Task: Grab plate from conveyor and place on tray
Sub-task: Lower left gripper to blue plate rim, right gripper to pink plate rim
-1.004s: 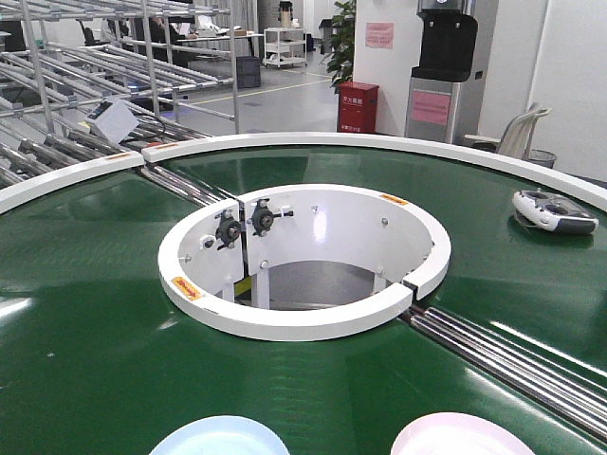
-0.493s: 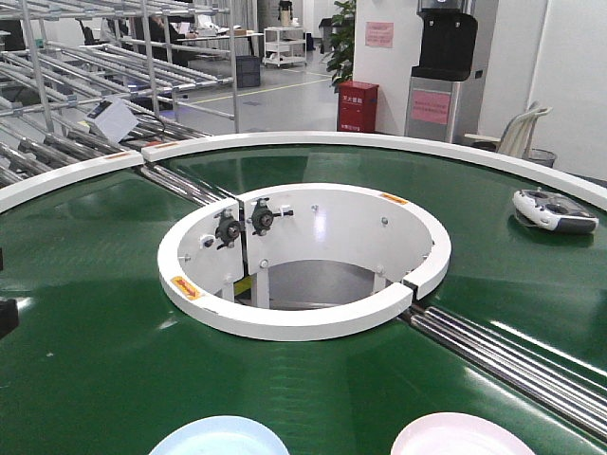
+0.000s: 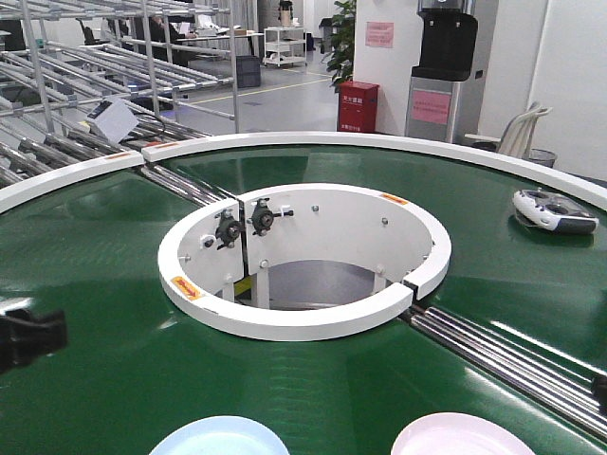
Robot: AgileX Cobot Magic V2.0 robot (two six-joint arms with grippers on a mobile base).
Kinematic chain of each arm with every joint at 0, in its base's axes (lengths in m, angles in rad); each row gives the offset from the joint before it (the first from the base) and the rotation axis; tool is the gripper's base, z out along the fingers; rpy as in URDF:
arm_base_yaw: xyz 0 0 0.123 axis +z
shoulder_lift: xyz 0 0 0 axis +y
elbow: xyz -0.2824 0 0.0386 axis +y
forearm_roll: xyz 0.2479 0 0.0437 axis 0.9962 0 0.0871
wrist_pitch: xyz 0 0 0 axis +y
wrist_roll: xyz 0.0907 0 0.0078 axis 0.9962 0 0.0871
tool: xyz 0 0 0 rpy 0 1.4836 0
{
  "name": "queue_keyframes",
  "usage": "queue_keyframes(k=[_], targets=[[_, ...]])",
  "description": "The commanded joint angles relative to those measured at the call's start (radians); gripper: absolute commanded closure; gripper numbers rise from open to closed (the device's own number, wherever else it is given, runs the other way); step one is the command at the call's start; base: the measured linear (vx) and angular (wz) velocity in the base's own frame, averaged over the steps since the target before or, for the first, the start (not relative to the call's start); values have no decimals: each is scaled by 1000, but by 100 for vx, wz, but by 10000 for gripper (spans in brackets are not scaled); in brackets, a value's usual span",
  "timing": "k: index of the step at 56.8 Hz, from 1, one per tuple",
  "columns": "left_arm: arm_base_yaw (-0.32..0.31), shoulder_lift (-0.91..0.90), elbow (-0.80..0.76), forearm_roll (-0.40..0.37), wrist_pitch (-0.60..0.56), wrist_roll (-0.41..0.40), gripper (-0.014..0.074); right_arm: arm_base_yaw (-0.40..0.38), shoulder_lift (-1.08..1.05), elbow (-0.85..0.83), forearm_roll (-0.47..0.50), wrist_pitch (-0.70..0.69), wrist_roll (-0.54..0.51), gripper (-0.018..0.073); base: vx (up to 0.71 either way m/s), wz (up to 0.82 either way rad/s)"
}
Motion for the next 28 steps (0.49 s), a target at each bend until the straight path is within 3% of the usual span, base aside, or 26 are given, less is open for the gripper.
queue_keyframes(k=[1, 8, 13, 28], targets=[[2, 77, -99, -19, 101, -11, 146, -5, 89, -98, 2, 77, 12, -32, 0, 0], [2, 229, -212, -83, 272, 0, 146, -5, 256, -218, 16, 235, 12, -31, 0, 0], [2, 332, -262, -146, 351, 65, 146, -5, 354, -273, 21, 293, -6, -24, 0, 0], [-2, 501, -266, -307, 355, 216, 146, -5, 535, -292, 21, 303, -25, -21, 0, 0]])
